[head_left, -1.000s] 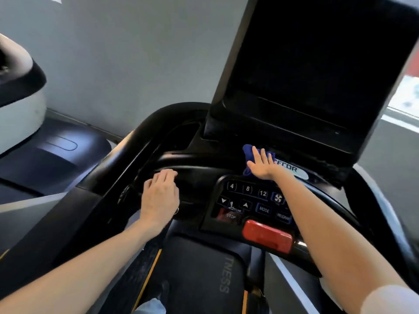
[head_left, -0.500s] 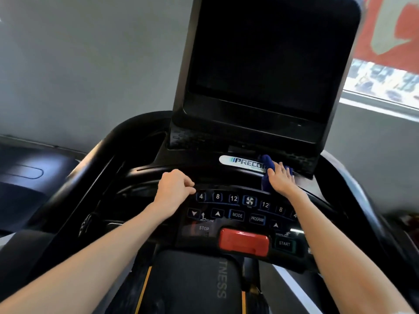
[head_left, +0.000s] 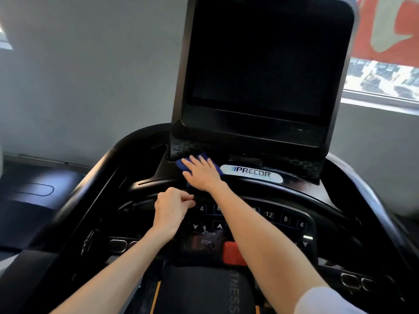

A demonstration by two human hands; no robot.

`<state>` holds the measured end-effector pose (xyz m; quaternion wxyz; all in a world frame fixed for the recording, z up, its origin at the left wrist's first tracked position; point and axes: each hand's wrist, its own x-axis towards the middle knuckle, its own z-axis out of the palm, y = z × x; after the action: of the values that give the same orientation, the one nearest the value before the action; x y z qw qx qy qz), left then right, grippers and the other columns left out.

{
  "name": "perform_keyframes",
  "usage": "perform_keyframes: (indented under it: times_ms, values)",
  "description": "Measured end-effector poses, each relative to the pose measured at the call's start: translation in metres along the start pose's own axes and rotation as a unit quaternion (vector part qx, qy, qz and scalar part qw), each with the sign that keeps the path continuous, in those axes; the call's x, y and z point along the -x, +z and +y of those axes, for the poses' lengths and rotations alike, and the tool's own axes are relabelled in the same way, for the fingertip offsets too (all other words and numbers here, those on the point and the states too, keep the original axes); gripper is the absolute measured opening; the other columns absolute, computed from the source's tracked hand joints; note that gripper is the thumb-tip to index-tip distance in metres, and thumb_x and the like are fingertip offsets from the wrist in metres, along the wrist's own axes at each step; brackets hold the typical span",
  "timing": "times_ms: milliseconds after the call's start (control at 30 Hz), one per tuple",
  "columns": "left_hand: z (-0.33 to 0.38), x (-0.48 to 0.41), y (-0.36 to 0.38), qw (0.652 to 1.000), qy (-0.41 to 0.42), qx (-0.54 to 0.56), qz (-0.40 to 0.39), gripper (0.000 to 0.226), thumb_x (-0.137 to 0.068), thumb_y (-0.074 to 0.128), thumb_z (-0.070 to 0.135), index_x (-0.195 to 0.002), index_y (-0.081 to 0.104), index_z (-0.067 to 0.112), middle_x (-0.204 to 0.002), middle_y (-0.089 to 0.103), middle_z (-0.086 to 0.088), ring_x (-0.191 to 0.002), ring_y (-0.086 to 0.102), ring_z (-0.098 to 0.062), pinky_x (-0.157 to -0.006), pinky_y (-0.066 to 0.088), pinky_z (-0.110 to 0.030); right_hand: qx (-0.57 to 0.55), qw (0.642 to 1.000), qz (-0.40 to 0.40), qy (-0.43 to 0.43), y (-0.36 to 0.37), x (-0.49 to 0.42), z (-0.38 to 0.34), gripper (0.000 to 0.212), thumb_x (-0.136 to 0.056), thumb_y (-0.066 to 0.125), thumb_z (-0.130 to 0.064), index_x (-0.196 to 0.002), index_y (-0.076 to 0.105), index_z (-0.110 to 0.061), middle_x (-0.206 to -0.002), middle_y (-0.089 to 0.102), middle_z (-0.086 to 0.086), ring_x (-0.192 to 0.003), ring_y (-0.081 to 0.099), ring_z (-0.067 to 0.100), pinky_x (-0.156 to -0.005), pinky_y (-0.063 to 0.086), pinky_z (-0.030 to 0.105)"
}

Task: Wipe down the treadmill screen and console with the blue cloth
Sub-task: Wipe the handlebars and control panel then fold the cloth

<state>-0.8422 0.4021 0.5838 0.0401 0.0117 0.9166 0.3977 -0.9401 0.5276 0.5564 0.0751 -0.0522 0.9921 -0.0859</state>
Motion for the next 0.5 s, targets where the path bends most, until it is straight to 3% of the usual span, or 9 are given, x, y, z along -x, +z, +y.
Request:
perform_keyframes:
  times_ms: [100,233,500]
  values:
    - [-0.001,-0.004,-0.002,1.0,-0.017,0.004,-0.025,0.02,-0.08,0.074,0.026,-0.099,0.075,0.027,-0.094,0.073,0.004,-0.093,0.066,-0.017,-0.082,0.049,-0.026,-0.022,0.999,0.024,-0.027,0.001,-0.004,-0.011,0.051,-0.099,0.032,-0.037,-0.148,0.024,-0.026,-0.156,0.019,0.001,-0.144,0.012,0.022,-0.116,0.002,0.038]
    - [-0.004,-0.01,-0.003,0.998,-0.039,0.031,-0.049,0.017,-0.076,0.077,0.024,-0.092,0.076,0.028,-0.092,0.073,0.005,-0.091,0.066,-0.016,-0.087,0.054,-0.035,-0.046,0.996,0.078,-0.012,-0.007,0.017,0.03,0.047,-0.098,0.036,-0.039,-0.143,0.034,-0.026,-0.146,0.035,0.002,-0.132,0.033,0.025,-0.111,0.019,0.037]
    - [-0.008,-0.016,-0.001,0.993,-0.054,0.077,-0.065,0.014,-0.073,0.08,0.019,-0.084,0.076,0.027,-0.089,0.072,0.006,-0.091,0.066,-0.014,-0.086,0.055,-0.037,-0.081,0.977,0.122,0.154,-0.03,0.078,0.153,0.042,-0.098,0.037,-0.027,-0.139,0.039,-0.018,-0.136,0.044,0.01,-0.123,0.04,0.031,-0.105,0.027,0.037]
